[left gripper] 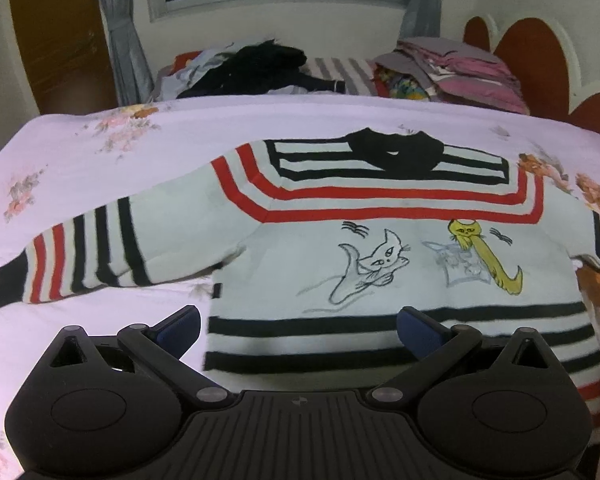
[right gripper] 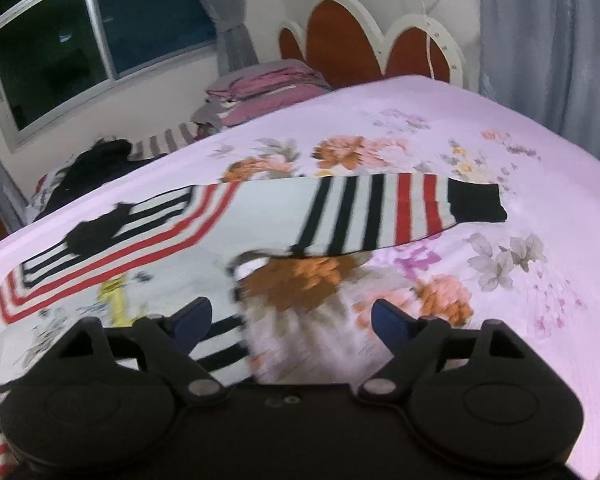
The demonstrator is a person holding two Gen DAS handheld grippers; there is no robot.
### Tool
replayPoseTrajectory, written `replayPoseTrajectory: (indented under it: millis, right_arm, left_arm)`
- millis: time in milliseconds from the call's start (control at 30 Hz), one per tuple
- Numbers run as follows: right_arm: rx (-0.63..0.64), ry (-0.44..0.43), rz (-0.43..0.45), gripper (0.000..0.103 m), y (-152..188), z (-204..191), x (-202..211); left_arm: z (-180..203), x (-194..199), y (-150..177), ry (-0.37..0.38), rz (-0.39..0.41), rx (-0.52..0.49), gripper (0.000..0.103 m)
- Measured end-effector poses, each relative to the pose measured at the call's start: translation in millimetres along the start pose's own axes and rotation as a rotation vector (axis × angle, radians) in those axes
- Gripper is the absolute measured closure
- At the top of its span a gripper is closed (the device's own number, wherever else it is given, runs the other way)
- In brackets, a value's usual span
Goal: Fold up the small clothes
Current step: 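Move the right tool to the black cuff of the sleeve nearest it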
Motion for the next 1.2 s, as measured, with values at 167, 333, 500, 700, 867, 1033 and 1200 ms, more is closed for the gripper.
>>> replayPoseTrajectory:
  millis: [167,333,500,700,867,1033,1200]
  right_arm:
    - [-0.065,0.019,-0.037,0.024,-20.4,44.8,-43.0]
    - [-0.113,0.058,-0.068,0.025,-36.5,80.9,-81.3]
    - [-0.157,0.104,-0.085,0.026,-49.1,108.6,-109.8]
    - [-0.210,0.101,-0.116,0.026,-55.0,124.2,-138.6]
    - [-0.201,0.128,-0.092,0.025,-61.4,122.8,-153.1]
    - [-0.190,0.172,-0.058,0.049,-71.0,124.3,-160.9]
    - [-0.215,0.171,-0.026,0.080,-76.9,131.9,-156.1]
  left_arm:
    - [27.2,-17.7,-10.8,-0.034,-0.009,0.007,0.000]
    - [53.9,-37.8,-21.4,-0.055,-0.027,-0.012,0.000]
    - [77.9,-54.6,-30.0,-0.076,-0.049,-0.037,0.000]
    - [94.1,-61.9,-36.9,-0.075,-0.054,-0.057,0.000]
    - [99.2,-64.9,-40.1,-0.080,-0.052,-0.067,0.000]
    - [97.9,-65.8,-43.1,-0.086,-0.047,-0.068,0.000]
    - [96.5,-66.4,-45.0,-0.091,-0.034,-0.074,0.000]
Point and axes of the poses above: each gripper's, at about its wrist camera, not at the fingertips, and x roughly against the way its jaws point, z to its right, y to its underside, the point moved 3 cm from there along -x, roughly the way its jaws point, and after that the axes turned 2 degrees about -z, right-handed, at the moved point
